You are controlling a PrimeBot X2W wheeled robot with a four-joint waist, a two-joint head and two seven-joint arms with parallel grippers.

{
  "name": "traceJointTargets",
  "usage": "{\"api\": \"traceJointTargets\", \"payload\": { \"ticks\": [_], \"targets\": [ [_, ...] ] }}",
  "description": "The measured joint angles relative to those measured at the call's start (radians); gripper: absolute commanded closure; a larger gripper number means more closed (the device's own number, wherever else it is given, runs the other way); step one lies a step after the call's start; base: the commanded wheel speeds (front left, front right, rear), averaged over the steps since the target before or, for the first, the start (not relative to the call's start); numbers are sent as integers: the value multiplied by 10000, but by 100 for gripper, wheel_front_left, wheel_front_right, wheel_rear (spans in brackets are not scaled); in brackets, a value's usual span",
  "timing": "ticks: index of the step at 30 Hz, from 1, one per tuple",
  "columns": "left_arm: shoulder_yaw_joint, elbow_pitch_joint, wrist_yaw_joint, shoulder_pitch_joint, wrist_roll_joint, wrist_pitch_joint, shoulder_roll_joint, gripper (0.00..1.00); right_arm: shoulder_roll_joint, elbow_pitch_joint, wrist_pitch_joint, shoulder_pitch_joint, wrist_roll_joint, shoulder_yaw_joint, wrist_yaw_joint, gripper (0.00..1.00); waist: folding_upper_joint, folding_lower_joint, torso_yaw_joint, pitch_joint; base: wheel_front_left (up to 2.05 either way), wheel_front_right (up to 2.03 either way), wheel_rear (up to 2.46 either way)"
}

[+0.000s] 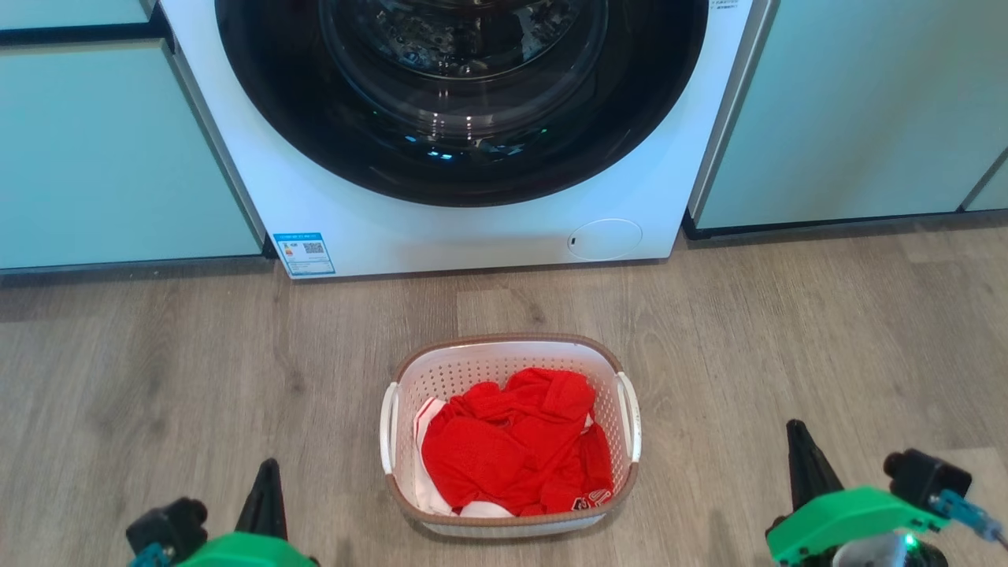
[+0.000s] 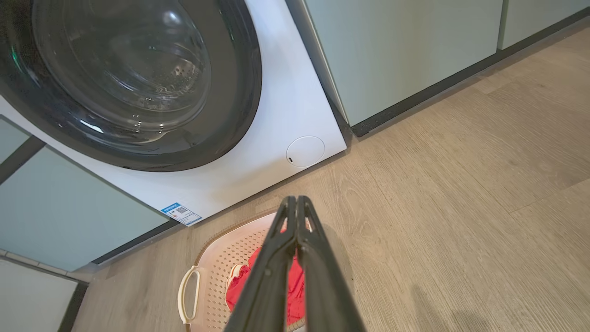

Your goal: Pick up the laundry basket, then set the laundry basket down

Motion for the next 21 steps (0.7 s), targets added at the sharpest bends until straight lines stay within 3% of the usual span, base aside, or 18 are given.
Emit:
{"api": "traceJointTargets", "payload": {
  "ticks": [21],
  "targets": [
    [311,73,-360,-494,-2491,568,13,100,-13,-10,541,-328,2320,-268,-2,100,0,0,50,2,0,0,0]
  ]
}}
